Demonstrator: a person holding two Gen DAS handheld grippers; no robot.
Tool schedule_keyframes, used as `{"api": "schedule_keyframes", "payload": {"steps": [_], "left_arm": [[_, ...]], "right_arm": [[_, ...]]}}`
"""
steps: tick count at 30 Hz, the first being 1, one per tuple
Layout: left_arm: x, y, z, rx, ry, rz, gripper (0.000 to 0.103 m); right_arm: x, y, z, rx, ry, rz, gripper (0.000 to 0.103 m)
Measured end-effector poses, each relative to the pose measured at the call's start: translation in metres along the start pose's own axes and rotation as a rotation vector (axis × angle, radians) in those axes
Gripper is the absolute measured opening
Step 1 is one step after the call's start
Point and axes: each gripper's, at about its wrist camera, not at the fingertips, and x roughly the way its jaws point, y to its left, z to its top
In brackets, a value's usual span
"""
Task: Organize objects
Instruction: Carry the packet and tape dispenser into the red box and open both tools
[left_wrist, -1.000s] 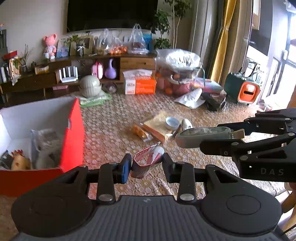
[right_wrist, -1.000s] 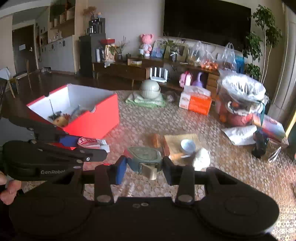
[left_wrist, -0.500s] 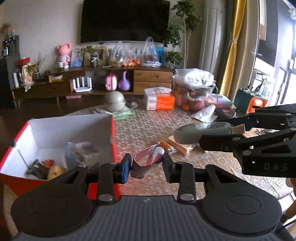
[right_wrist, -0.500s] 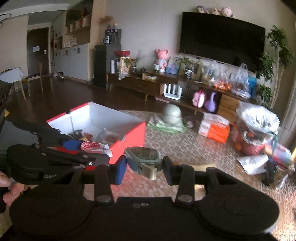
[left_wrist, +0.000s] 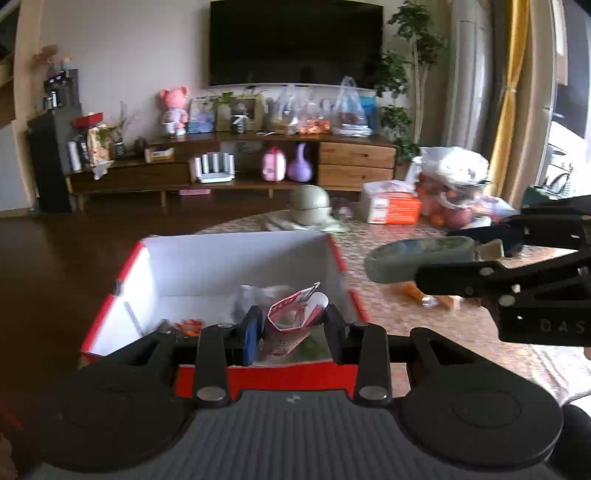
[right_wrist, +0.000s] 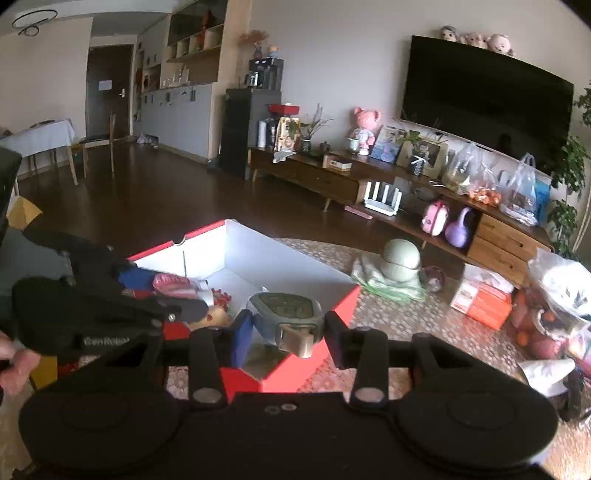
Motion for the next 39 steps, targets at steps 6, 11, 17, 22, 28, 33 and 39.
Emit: {"api": "schedule_keyframes", "payload": {"steps": [6,11,17,22,28,33,39], "left_arm": [[0.012,0.037,0.004,-0.010,0.018,0.054,0.035],[0.036,0.062,0.002,-0.017,0.065,0.086,0.035],[0.062,0.084,0.005,-0.020,0.094,0.111,0.035],[0.087,0.097,0.008,-0.022,0.131,0.126,0.035],[0.114,0.102,0.005,-0.015,0.170,0.145,0.035],[0.134,0.105,0.002,-0.011,0.214,0.136,0.035],[0.152,0.109,-0.008,-0.037,0.284,0.129,0.035]], "right_arm": [[0.030,0.012,0.011,-0.019,0.026,0.013,0.041],[0.059,0.019,0.016,-0.017,0.068,0.018,0.041],[0.091,0.026,0.018,0.002,0.105,0.046,0.041],[0.114,0.039,0.018,-0.009,0.128,0.064,0.041],[0.140,0.047,0.010,-0.019,0.192,0.051,0.041],[0.158,0.047,0.004,-0.007,0.226,0.049,0.041],[0.169,0.044,-0.002,0.024,0.260,0.063,0.041]]}}
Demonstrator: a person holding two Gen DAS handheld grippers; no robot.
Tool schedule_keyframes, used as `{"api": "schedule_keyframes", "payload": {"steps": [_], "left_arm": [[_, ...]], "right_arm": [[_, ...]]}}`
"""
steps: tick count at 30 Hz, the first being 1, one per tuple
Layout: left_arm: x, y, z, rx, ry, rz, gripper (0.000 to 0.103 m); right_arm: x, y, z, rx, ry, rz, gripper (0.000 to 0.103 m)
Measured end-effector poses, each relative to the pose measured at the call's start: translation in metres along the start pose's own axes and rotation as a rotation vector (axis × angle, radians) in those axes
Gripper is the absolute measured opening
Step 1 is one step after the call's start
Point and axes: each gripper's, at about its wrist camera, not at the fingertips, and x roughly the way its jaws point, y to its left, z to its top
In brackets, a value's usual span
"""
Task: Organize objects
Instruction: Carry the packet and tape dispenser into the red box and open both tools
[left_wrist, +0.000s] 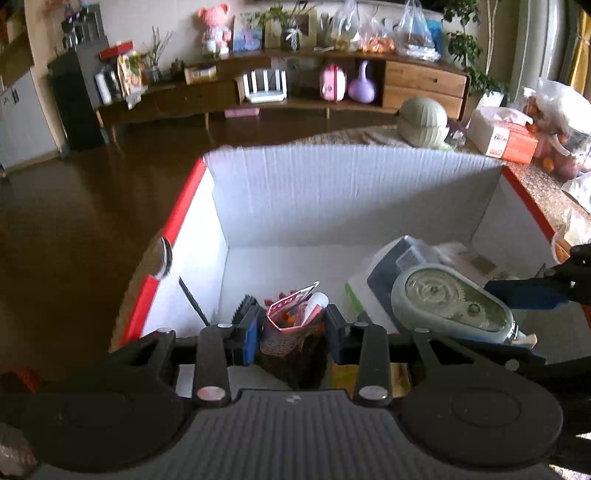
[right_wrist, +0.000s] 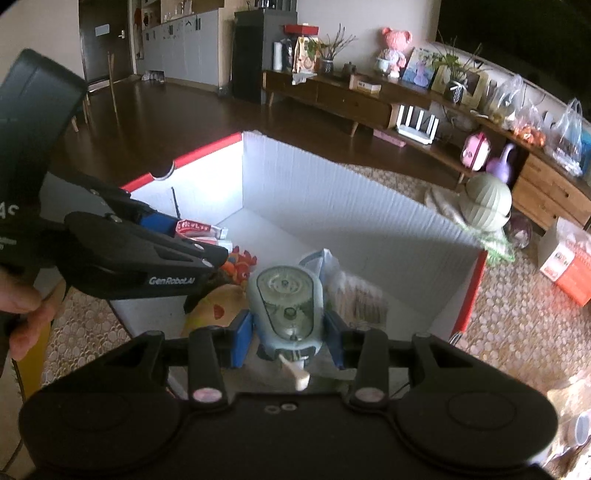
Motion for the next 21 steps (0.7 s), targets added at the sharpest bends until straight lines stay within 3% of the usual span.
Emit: {"api": "schedule_keyframes", "payload": {"steps": [10,15,16,19,21], "left_arm": [[0.010,0.002,-0.008,-0.018,0.044,0.015,0.037],[0.008,0.003,-0.008,-0.037,0.039,0.010,0.038],[0.008,0.002,-0.008,-0.038,0.040,0.009,0.040],[0.005,0.001,-0.011,-0.037,0.028,0.040,0.057],[0.001,0.000,-0.012,-0.038,0.018,0.043,0.059]], "right_arm": [[0.002,-0.004,-0.001,0.037,0.007,0.008,0.043],[-0.002,-0.003,-0.001,0.035,0.007,0.006,0.054],[-0.003,-0.002,-0.001,0.029,0.003,0.003,0.055],[-0.006,0.000,-0.002,0.019,-0.004,-0.008,0.060],[-0.009,-0.002,-0.003,0.025,-0.007,-0.007,0.060]]}}
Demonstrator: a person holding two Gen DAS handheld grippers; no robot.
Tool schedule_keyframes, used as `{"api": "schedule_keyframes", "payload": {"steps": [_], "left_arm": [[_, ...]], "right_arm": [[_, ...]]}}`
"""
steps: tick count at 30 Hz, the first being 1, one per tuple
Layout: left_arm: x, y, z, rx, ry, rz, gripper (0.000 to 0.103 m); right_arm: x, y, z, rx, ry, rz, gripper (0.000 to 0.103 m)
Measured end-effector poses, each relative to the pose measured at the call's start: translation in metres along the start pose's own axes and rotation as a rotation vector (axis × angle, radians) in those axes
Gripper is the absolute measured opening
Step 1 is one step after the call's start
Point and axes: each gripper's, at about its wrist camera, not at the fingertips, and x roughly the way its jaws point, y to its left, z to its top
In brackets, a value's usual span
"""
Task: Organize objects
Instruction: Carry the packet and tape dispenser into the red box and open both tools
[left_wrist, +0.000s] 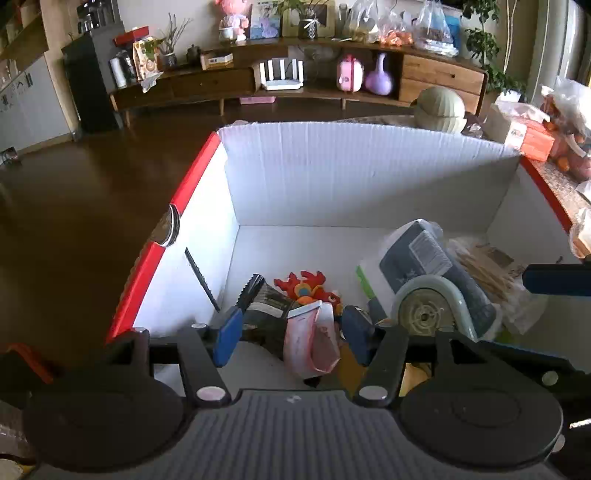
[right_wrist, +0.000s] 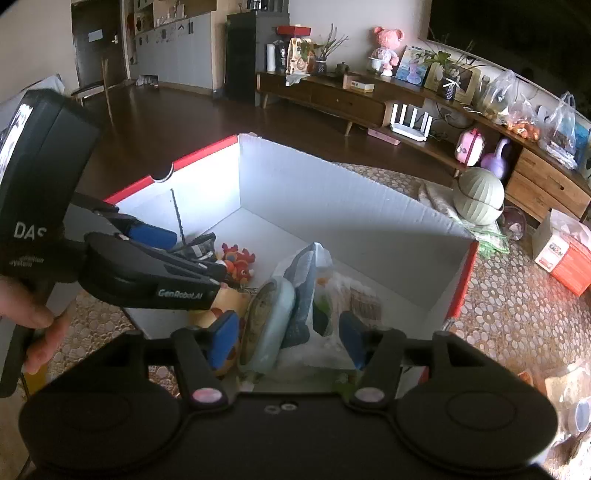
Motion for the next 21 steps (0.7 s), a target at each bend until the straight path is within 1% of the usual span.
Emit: {"api": "schedule_keyframes", "payload": {"steps": [5,9,11,12,15,18,20,21], "left_arm": [[-0.010,-0.004,0.000,0.006,-0.019,0.013,0.062],[-0.021,-0.004,0.001,0.005,-0.034,0.011,0.062],[-0.028,-0.005,0.000,0.009,-0.045,0.011,0.063],[-0.032,-0.006,0.000,0.012,-0.050,0.012,0.064],[-0.042,-0.010,-0.001,0.014,-0.064,0.011,0.069],[-0.053,-0.014,-0.001,0.013,-0.079,0.016,0.069],[-0.062,-0.016,-0.001,0.010,-0.091,0.015,0.069],[-0.066,-0.017,-0.001,0.007,-0.097,0.013,0.071]], "right_arm": [[-0.010,-0.004,-0.001,0.007,-0.014,-0.010,0.064],[-0.021,-0.006,-0.003,0.006,-0.028,-0.022,0.065],[-0.026,-0.007,-0.003,0.008,-0.036,-0.020,0.070],[-0.030,-0.007,-0.003,0.010,-0.039,-0.019,0.071],[-0.040,-0.007,-0.004,0.007,-0.054,-0.017,0.075],[-0.052,-0.008,-0.006,0.005,-0.069,-0.014,0.081],[-0.060,-0.008,-0.008,0.001,-0.083,-0.012,0.089],[-0.066,-0.007,-0.009,0.000,-0.095,-0.012,0.092]]}}
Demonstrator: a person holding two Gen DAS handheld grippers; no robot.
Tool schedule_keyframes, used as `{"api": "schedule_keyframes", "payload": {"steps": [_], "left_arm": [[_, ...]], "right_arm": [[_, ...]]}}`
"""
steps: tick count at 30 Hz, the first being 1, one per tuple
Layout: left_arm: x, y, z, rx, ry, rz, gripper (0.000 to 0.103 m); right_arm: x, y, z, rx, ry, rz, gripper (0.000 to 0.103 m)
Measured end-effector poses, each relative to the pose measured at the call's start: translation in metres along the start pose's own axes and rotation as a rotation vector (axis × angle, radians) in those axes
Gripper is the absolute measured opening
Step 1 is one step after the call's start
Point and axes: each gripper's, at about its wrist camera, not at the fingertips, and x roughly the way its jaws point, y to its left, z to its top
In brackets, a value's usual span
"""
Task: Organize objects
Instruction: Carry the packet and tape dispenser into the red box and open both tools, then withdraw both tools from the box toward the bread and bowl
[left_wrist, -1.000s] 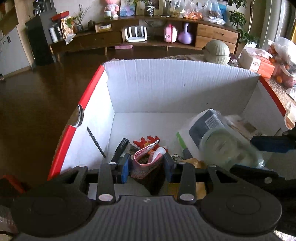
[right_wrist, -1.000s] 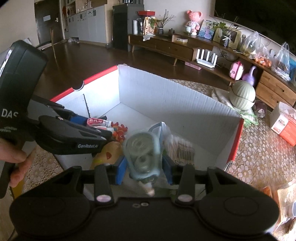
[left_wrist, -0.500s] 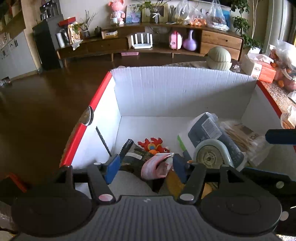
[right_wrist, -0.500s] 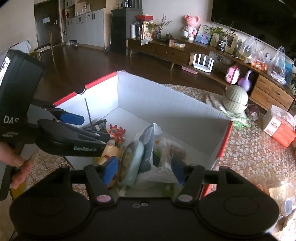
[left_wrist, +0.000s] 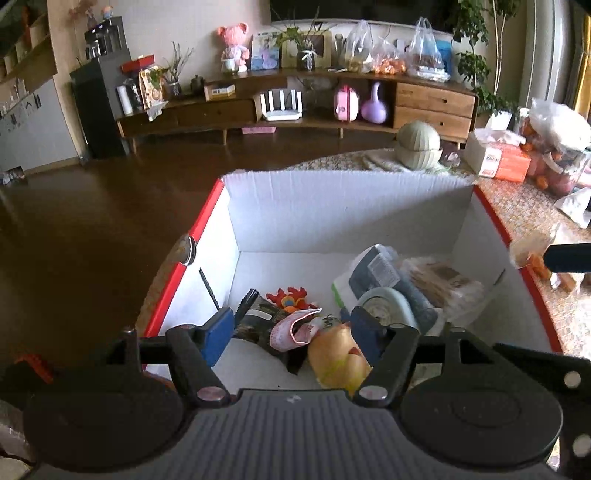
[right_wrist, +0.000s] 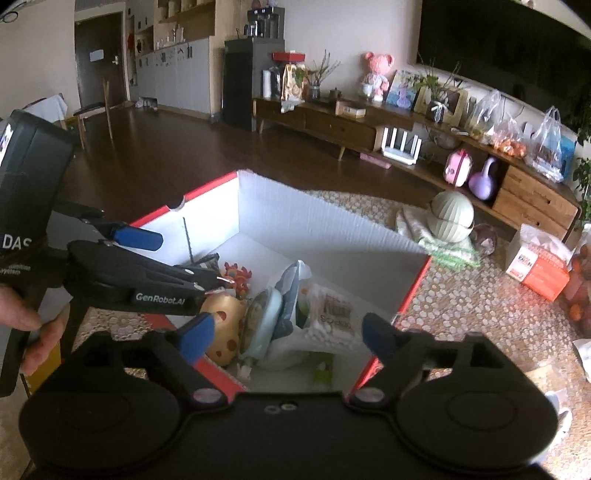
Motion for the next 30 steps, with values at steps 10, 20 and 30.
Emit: {"api": "schedule_keyframes", "payload": {"steps": [10,20,30], "left_arm": [[-0.041,-0.019,-0.003,-0.004,-0.053,-0.010,0.080],[-0.071,-0.044,-0.013,-0.019,-0.088,-0.058,0.085],[-0.081,-0.092,-0.026,0.008,-0.099,-0.108,0.103]], "right_arm": [[-0.044,-0.005,-0.009,-0.008,-0.066,0.040,0.102],[-0.082,-0.025,-0.030,0.020,-0.093,0.054,0.102],[-0.104,-0.068,-0.066,0.069,-0.079,0.020,0.102]]}}
